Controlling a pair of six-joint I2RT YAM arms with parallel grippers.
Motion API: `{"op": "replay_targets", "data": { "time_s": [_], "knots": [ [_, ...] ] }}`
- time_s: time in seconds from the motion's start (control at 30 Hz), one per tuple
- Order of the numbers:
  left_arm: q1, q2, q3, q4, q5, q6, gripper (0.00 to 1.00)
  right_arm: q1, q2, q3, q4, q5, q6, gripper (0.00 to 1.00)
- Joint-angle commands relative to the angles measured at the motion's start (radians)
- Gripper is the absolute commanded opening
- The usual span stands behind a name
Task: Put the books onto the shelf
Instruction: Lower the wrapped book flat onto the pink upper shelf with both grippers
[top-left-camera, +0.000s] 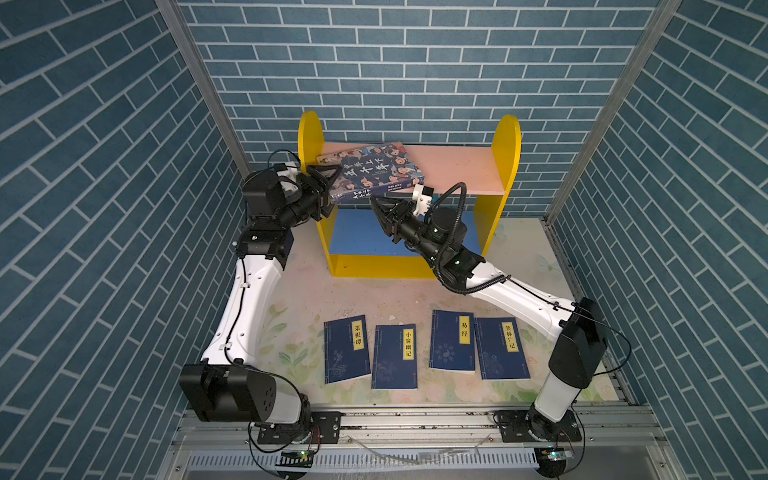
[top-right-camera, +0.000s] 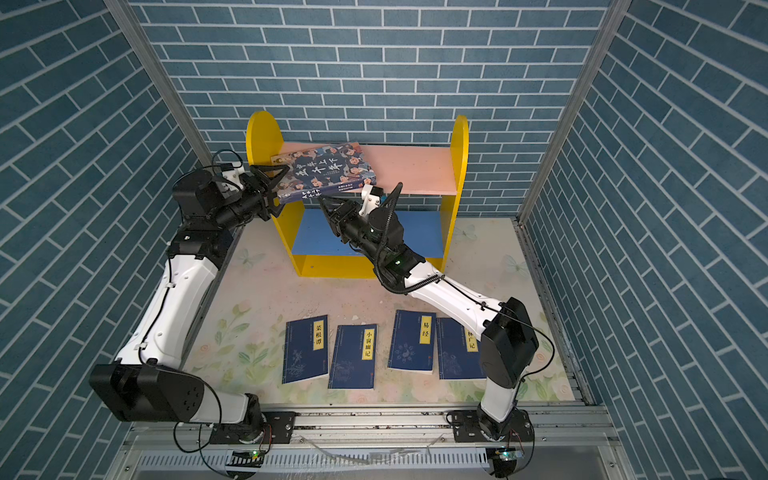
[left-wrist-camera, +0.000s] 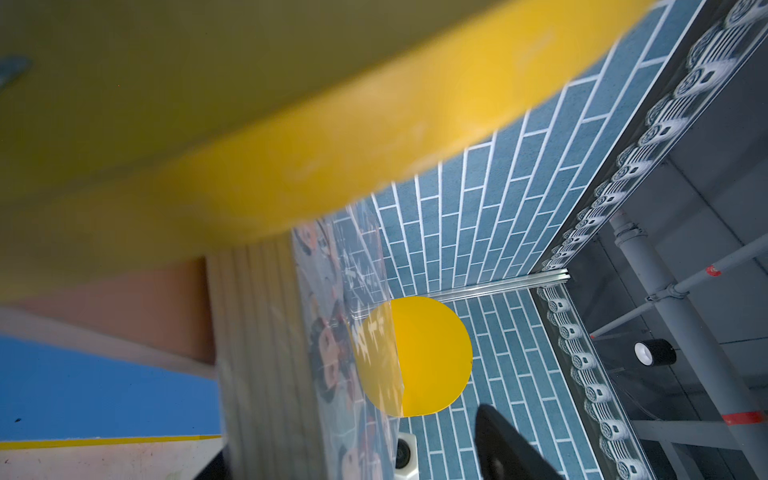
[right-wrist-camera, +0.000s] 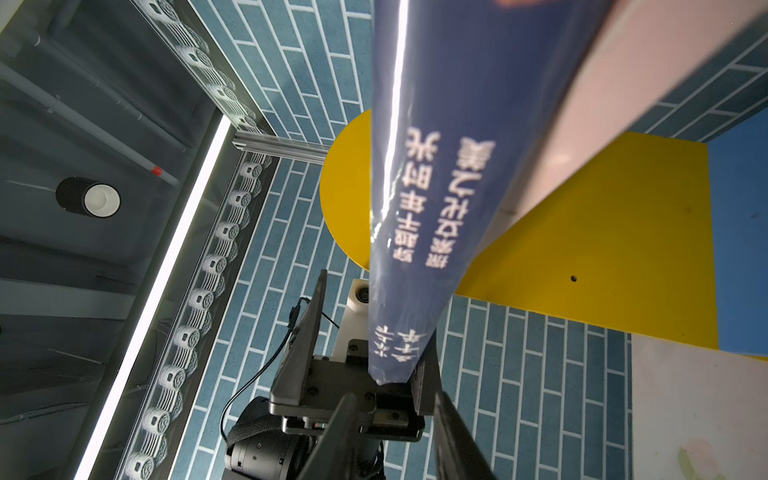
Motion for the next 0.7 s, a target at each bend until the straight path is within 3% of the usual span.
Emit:
{"op": "replay_targets", "data": {
  "time_s": [0.0,0.67],
  "knots": [
    [0.007,-0.046,-0.002,0.058,-0.001,0.015,0.83,0.008,0.028,0.052,0.044,-0.031,0.038,0.32],
    [0.007,-0.058,-0.009,0.073,0.004,0.015,0.91,0.021,0.180,0.219,0.074,-0.080,0.082,0.32]
  ]
}}
